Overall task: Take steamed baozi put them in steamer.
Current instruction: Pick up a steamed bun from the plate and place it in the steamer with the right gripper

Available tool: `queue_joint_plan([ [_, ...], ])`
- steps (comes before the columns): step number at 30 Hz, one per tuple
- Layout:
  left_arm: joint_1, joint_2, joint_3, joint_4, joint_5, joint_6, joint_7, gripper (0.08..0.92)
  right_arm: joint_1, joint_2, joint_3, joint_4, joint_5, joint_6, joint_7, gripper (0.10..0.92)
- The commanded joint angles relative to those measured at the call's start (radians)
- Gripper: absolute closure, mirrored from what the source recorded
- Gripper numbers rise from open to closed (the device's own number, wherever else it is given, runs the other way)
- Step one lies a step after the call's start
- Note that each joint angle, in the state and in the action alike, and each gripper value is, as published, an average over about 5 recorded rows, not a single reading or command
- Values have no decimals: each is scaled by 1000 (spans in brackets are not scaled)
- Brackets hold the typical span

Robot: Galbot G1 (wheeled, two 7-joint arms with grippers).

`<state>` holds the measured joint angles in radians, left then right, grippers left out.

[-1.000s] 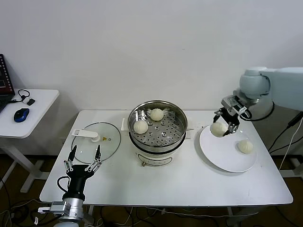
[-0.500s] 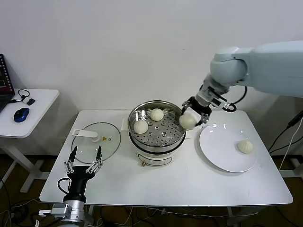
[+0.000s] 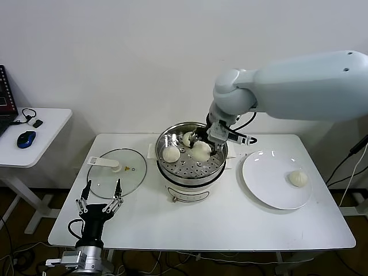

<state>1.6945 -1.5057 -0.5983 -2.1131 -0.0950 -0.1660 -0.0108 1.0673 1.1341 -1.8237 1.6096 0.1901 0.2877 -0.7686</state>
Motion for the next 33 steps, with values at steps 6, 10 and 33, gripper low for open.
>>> queue_joint_plan([
  [6, 1, -5, 2, 21, 9, -12, -7, 177, -216, 57, 33, -93, -129, 30, 36, 338],
  [10, -4, -7, 1, 26, 10, -12, -7, 177, -245, 73, 42, -133, -135, 32, 37, 338],
  [33, -32, -2, -14, 34, -9, 2, -4, 177, -280, 186, 51, -256, -104, 62, 29, 270],
])
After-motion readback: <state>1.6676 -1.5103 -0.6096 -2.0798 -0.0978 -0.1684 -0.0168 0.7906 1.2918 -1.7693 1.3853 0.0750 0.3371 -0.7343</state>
